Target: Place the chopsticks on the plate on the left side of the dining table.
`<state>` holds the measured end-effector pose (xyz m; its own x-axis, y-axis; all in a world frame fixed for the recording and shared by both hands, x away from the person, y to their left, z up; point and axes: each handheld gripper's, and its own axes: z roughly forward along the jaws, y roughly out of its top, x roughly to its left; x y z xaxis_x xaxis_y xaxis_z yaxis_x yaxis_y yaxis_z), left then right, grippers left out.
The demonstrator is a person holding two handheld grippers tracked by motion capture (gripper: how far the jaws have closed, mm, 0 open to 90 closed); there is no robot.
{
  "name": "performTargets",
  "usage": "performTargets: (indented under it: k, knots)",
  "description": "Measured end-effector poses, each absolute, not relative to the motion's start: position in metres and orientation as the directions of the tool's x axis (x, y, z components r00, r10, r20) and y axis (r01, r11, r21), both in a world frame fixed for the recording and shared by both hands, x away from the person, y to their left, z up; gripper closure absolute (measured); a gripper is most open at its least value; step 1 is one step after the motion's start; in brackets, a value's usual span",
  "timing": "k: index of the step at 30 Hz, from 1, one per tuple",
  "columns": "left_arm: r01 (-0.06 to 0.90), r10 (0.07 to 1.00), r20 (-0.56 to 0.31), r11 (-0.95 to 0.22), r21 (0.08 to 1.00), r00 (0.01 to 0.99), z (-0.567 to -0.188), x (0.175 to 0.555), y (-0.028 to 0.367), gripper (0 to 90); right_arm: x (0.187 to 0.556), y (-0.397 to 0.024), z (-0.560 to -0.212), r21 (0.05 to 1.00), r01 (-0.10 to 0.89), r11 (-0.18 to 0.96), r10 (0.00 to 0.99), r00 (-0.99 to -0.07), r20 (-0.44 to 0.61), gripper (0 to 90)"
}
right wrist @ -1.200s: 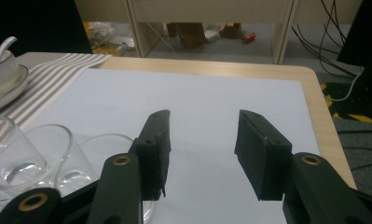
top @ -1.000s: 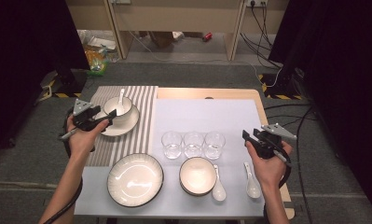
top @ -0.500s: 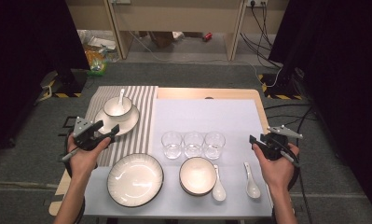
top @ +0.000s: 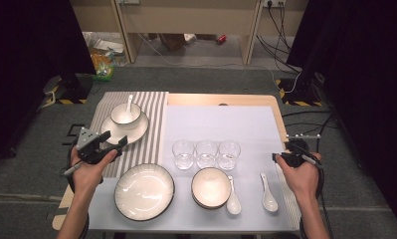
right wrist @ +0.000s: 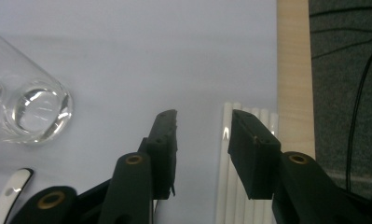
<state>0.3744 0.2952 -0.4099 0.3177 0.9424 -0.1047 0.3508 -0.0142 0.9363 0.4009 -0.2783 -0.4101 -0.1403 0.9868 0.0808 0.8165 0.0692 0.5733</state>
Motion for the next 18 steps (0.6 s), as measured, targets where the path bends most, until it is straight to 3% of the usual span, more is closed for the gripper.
performTargets:
  k: [7,18]
  knots:
    - [0.356,0.943,-0.108,-0.012,0.934,0.315,-0.410,0.373,0.295,29.8,0.417,-0.284,-0.427,0.436,0.897,0.071,0.990,-0.117,0.080,69.0]
    - [0.359,0.941,-0.105,-0.018,0.933,0.321,-0.410,0.373,0.294,29.7,0.424,-0.287,-0.443,0.341,0.938,0.056,0.993,-0.088,0.077,75.9]
